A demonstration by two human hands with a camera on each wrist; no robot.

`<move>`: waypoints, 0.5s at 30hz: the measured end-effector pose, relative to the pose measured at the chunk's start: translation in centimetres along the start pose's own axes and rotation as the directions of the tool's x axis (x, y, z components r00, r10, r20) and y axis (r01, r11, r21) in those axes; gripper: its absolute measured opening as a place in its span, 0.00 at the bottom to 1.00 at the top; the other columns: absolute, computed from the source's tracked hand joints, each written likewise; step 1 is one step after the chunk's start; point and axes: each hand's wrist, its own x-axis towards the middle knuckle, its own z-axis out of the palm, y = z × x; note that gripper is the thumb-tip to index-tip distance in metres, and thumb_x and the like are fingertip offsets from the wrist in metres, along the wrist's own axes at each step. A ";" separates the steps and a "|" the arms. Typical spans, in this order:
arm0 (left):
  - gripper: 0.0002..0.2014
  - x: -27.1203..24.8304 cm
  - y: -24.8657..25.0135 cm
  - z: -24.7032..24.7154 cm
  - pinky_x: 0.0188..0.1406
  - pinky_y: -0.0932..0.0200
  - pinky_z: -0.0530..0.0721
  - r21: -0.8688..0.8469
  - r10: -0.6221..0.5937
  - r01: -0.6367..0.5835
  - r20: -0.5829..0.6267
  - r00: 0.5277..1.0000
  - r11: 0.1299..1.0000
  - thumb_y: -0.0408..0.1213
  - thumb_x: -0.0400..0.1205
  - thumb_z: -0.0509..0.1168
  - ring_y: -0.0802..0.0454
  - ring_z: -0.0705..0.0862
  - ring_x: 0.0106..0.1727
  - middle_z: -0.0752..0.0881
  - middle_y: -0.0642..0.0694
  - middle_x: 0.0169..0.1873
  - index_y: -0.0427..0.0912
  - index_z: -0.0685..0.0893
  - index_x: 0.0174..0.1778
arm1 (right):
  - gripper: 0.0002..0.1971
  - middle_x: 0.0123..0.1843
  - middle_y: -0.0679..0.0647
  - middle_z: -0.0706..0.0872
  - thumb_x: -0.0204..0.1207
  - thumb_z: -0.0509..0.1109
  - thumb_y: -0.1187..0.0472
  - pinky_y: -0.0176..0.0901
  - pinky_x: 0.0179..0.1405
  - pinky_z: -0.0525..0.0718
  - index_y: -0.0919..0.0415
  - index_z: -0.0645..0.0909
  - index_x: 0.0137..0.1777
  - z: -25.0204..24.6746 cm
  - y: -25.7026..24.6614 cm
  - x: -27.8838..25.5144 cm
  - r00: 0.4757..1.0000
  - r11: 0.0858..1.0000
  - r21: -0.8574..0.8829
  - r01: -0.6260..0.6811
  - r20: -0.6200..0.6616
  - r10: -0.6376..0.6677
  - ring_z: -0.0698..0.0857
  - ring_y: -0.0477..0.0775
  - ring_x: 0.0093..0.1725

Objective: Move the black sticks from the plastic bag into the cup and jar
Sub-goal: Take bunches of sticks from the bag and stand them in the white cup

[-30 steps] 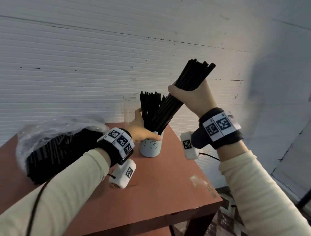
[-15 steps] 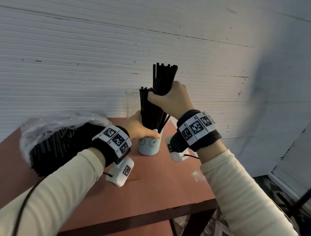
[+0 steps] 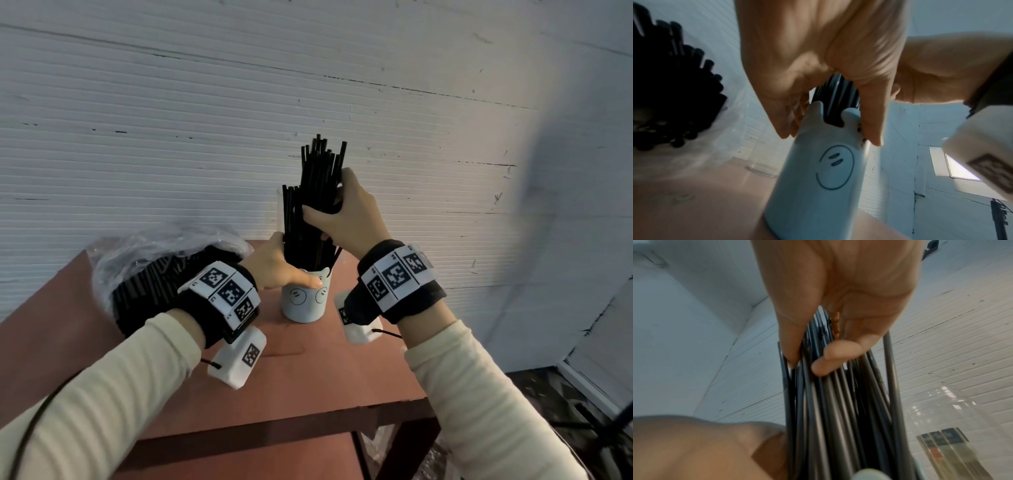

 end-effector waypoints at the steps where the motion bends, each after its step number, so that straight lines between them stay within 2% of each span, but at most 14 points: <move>1: 0.35 -0.1 -0.2 0.0 0.63 0.53 0.81 -0.009 -0.006 0.006 -0.011 1.000 1.000 0.41 0.61 0.85 0.54 0.83 0.59 0.85 0.52 0.55 0.47 0.78 0.63 | 0.23 0.42 0.49 0.87 0.69 0.76 0.48 0.47 0.35 0.89 0.58 0.71 0.57 -0.1 -0.1 -0.3 1.000 1.000 0.016 0.006 -0.006 -0.006 0.88 0.50 0.35; 3: 0.36 -0.2 -0.5 0.1 0.60 0.56 0.79 -0.009 -0.016 0.016 -0.018 1.000 1.000 0.41 0.63 0.84 0.55 0.82 0.60 0.85 0.53 0.56 0.48 0.76 0.65 | 0.21 0.44 0.47 0.87 0.72 0.74 0.47 0.45 0.33 0.89 0.57 0.74 0.58 -0.6 -0.2 -1.0 1.000 0.999 0.041 0.007 -0.010 -0.007 0.89 0.48 0.32; 5: 0.39 -0.2 -0.6 0.2 0.62 0.55 0.79 -0.013 -0.022 0.022 -0.015 1.000 1.000 0.43 0.62 0.85 0.54 0.82 0.61 0.85 0.53 0.57 0.48 0.76 0.68 | 0.19 0.47 0.44 0.86 0.74 0.73 0.46 0.40 0.31 0.87 0.55 0.77 0.59 -1.0 0.0 -1.6 1.000 0.997 0.072 0.008 -0.023 -0.007 0.88 0.45 0.29; 8: 0.40 -0.2 -0.6 0.1 0.62 0.56 0.78 -0.023 -0.042 0.042 -0.013 0.999 0.999 0.44 0.62 0.84 0.54 0.81 0.61 0.83 0.57 0.55 0.49 0.74 0.69 | 0.17 0.52 0.43 0.87 0.75 0.73 0.45 0.38 0.37 0.80 0.50 0.79 0.59 -1.4 0.6 -1.5 0.988 0.994 0.046 0.097 -0.124 -0.090 0.83 0.38 0.33; 10: 0.39 -0.4 -0.3 0.1 0.58 0.58 0.76 -0.005 -0.031 0.031 -0.017 0.999 1.000 0.42 0.64 0.84 0.55 0.80 0.59 0.81 0.59 0.52 0.51 0.73 0.69 | 0.26 0.61 0.44 0.85 0.72 0.74 0.42 0.40 0.46 0.80 0.47 0.75 0.69 -1.8 0.8 -1.0 0.957 0.984 -0.077 0.160 -0.232 -0.174 0.79 0.38 0.43; 12: 0.38 -0.4 -0.2 0.2 0.56 0.59 0.76 0.011 -0.023 0.024 -0.020 1.000 1.000 0.41 0.66 0.83 0.55 0.79 0.59 0.81 0.58 0.53 0.51 0.72 0.69 | 0.37 0.68 0.49 0.79 0.71 0.75 0.44 0.45 0.60 0.80 0.54 0.67 0.78 -2.1 1.1 -0.3 0.908 0.955 -0.141 0.260 -0.300 -0.292 0.79 0.45 0.59; 14: 0.36 -0.6 -0.1 0.2 0.56 0.59 0.77 0.014 -0.015 0.015 -0.031 0.999 1.000 0.41 0.66 0.83 0.54 0.80 0.58 0.81 0.56 0.53 0.51 0.73 0.68 | 0.39 0.75 0.55 0.73 0.74 0.76 0.52 0.47 0.71 0.76 0.62 0.61 0.80 -2.0 1.2 0.4 0.884 0.922 -0.117 0.369 -0.263 -0.388 0.75 0.51 0.72; 15: 0.35 -0.6 -0.2 0.3 0.56 0.59 0.77 0.009 -0.016 0.016 -0.036 0.999 1.000 0.41 0.66 0.83 0.54 0.81 0.58 0.81 0.56 0.52 0.51 0.73 0.67 | 0.37 0.77 0.56 0.71 0.76 0.74 0.55 0.45 0.74 0.74 0.64 0.62 0.81 -1.9 1.1 0.6 0.889 0.912 -0.107 0.395 -0.207 -0.409 0.73 0.52 0.75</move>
